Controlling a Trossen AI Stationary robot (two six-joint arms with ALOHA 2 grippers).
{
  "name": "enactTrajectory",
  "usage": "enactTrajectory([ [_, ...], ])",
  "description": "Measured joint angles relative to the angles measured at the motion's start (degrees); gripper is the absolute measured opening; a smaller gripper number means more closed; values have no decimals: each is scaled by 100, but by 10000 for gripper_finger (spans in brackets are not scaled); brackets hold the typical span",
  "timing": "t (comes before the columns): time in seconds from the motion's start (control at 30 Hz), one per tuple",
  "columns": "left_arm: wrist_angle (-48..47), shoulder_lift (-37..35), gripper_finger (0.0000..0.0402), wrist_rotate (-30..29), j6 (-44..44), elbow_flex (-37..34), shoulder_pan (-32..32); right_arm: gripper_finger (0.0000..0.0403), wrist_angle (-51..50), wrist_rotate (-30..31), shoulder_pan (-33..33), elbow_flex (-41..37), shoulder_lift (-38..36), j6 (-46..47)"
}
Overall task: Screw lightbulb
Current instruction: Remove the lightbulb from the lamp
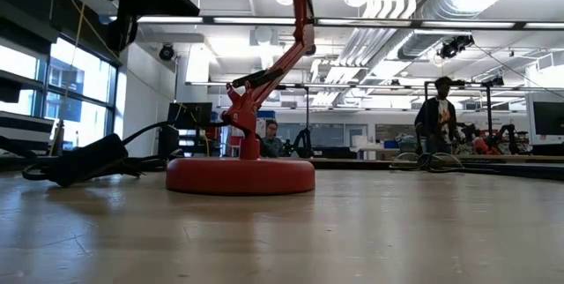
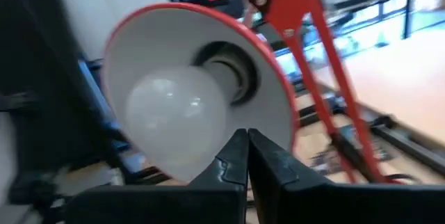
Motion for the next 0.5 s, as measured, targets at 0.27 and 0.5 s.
enactTrajectory([
  [0.27, 11, 173, 0, -22, -96, 2, 0, 0, -49, -195, -150, 0, 181, 188],
  [0.5, 12, 359, 0, -42, -187, 2, 2, 0, -54, -195, -386, 0, 273, 90],
])
